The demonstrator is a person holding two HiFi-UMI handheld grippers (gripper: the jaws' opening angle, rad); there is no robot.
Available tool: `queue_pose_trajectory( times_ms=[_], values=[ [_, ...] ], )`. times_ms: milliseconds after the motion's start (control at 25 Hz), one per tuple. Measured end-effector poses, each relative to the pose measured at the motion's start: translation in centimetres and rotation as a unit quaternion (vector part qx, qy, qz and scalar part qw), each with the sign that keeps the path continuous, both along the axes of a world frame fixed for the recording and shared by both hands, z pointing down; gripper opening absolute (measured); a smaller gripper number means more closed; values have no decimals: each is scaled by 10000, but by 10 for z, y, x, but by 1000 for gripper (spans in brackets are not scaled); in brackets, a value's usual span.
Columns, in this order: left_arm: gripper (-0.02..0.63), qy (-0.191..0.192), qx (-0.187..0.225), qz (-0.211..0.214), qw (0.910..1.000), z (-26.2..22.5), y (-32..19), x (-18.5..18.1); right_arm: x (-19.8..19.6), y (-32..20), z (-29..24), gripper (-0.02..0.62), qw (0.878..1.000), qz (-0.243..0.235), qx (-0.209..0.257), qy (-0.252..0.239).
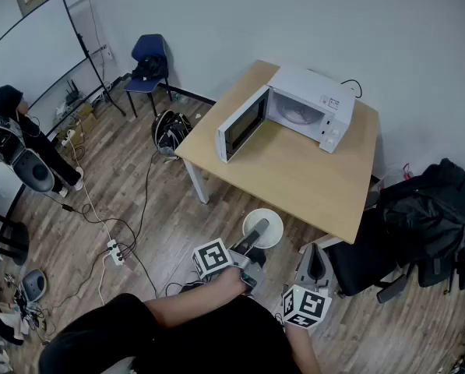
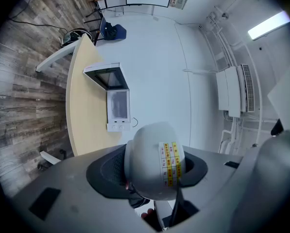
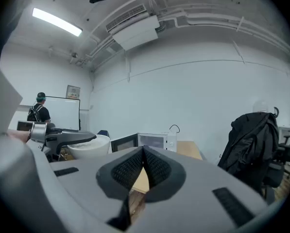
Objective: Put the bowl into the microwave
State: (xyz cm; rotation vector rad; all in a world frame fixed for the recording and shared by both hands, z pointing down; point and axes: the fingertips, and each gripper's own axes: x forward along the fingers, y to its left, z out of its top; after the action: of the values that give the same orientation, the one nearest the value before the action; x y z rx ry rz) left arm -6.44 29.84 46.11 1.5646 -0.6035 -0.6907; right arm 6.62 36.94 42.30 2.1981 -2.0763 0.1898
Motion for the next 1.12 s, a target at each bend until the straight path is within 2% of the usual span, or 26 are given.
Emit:
queue_pose_trajectory(
  times_ms=[240, 360, 600, 920, 1120],
  values=[
    [219, -79, -52, -102, 9999, 4, 7, 6, 7, 9, 0, 60, 9995, 26, 77, 320],
    [219, -22, -120, -183, 9998, 8, 7, 6, 8, 14, 0, 60, 9998, -23, 181, 128],
    [219, -160, -219, -315, 9991, 20, -8, 0, 21, 12, 17, 60, 9997, -17, -6, -238],
    [219, -205, -319, -460, 9982, 40, -62, 3, 40, -6, 29, 60, 9996, 29, -162, -216],
    [219, -62, -372, -478, 9981, 47, -117, 25, 59, -49, 36, 60, 9992, -54, -321, -222]
  ],
)
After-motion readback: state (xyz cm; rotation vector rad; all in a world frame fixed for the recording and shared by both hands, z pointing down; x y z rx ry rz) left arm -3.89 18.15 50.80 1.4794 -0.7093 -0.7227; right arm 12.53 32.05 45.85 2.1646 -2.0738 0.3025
